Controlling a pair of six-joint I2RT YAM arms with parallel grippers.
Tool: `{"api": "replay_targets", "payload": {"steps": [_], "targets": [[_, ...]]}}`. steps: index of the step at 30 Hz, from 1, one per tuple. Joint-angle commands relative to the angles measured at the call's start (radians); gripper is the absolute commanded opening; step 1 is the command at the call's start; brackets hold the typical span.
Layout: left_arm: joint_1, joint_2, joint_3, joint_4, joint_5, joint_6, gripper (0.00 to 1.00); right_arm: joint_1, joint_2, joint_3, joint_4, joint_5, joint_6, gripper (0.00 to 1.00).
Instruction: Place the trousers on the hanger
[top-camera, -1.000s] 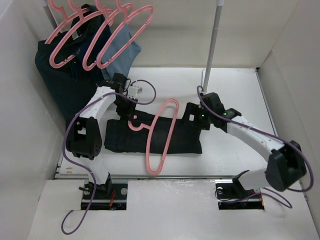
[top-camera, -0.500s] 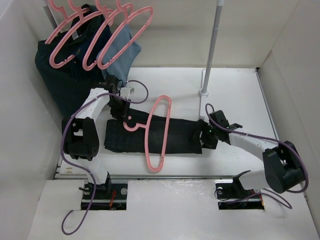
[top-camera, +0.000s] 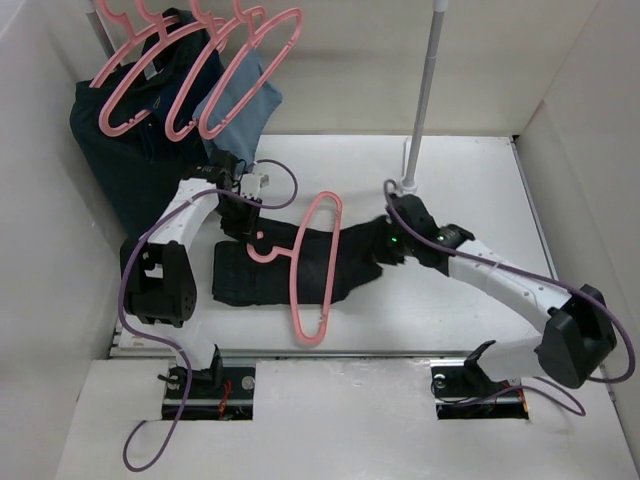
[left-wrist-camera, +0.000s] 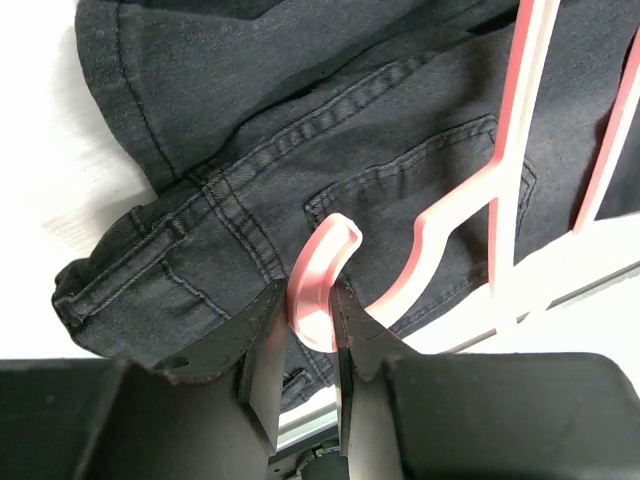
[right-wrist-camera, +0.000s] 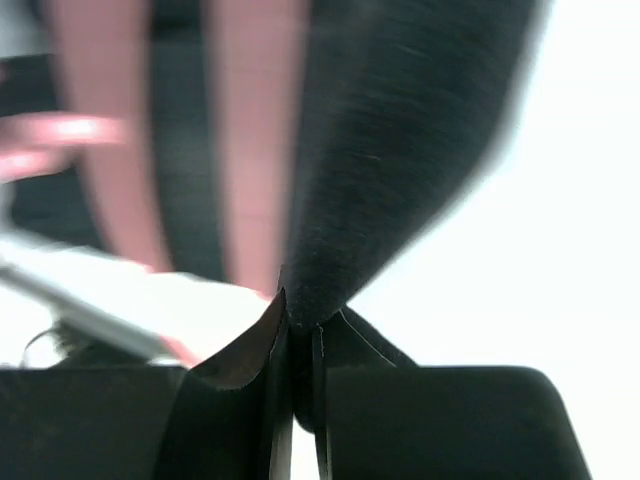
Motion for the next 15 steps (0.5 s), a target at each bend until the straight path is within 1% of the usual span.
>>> {"api": "replay_targets", "payload": {"steps": [1,2,3,4,6,7,8,11,15], "targets": [[-0.008,-0.051,-0.009,-0.006,0.003,-0.006,0.00,0.188,0.051,0.266,0.024,0.158,-0.067,0.00],[-0.019,-0.051,-0.009,-0.006,0.003,-0.006,0.00,0.219,0.088,0.295,0.049,0.158,-0.079,0.00],[-0.019,-0.051,-0.009,-0.006,0.003,-0.006,0.00,0.256,0.129,0.335,0.076,0.079,-0.090,0.00],[-0.019,-0.051,-0.009,-0.006,0.003,-0.006,0.00,0.267,0.215,0.346,0.140,0.043,-0.090,0.00],[-0.019,-0.051,0.001,-0.006,0.003,-0.006,0.00,0.276,0.296,0.346,0.217,-0.058,-0.065,0.00],[-0.019,-0.051,0.001,-0.006,0.003,-0.006,0.00,0.276,0.336,0.346,0.259,-0.083,-0.055,0.00],[-0.019,-0.051,0.001,-0.006,0.003,-0.006,0.00,0.276,0.413,0.346,0.300,-0.098,-0.027,0.00],[-0.019,-0.062,0.010,-0.006,0.003,-0.006,0.00,0.276,0.545,0.399,0.319,-0.167,-0.027,0.00],[-0.019,-0.071,0.037,-0.016,0.012,-0.006,0.00,0.267,0.614,0.419,0.319,-0.200,-0.016,0.00]]}}
